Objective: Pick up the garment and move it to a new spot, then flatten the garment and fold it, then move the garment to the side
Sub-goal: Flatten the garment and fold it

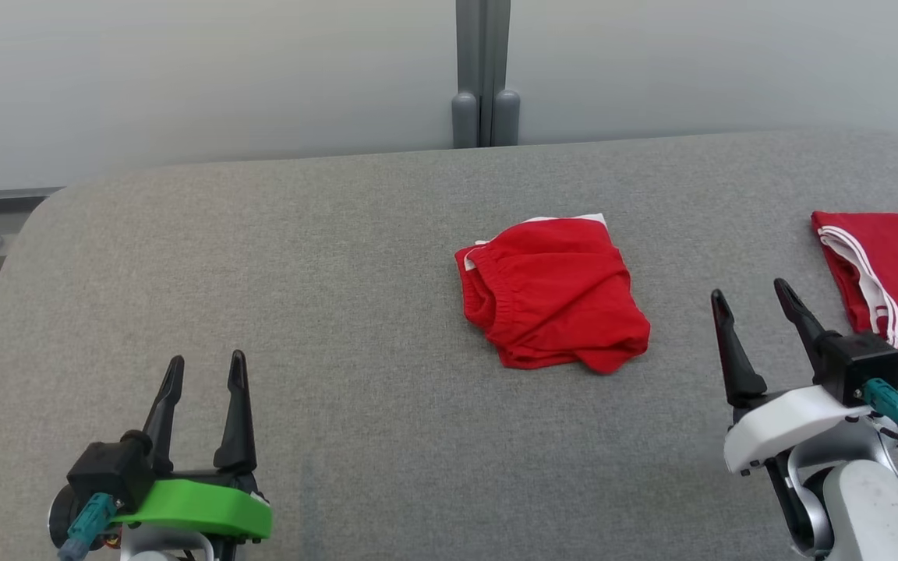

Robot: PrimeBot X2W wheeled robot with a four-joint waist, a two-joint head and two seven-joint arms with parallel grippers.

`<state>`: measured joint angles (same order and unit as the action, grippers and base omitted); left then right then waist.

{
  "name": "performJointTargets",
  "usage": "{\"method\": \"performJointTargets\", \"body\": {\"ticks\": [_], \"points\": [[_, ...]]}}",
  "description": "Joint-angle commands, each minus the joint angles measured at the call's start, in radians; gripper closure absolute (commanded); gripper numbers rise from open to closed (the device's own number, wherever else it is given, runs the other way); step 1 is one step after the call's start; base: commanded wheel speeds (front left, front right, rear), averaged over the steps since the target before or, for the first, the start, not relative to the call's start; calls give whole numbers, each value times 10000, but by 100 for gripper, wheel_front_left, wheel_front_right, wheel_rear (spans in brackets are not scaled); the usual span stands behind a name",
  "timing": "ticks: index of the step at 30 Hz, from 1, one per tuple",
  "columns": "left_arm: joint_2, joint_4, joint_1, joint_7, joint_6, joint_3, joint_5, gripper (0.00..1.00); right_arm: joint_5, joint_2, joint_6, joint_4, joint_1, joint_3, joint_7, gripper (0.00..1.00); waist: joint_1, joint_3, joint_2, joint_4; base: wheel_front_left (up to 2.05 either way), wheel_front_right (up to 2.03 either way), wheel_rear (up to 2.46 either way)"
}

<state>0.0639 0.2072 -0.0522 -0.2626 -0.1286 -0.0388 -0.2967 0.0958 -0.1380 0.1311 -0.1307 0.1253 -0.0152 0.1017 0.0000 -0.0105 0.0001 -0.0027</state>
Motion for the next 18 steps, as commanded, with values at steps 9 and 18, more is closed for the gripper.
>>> {"method": "performJointTargets", "body": {"ticks": [9,18], "points": [[84,259,428,-25,33,24,57,0,-20,110,-10,87,-498,-45,-22,0,0,224,-1,-278,0,0,0],[95,270,409,-23,41,59,51,0,13,223,-10,82,-529,-70,26,0,0,201,-1,-243,0,0,0]]}}
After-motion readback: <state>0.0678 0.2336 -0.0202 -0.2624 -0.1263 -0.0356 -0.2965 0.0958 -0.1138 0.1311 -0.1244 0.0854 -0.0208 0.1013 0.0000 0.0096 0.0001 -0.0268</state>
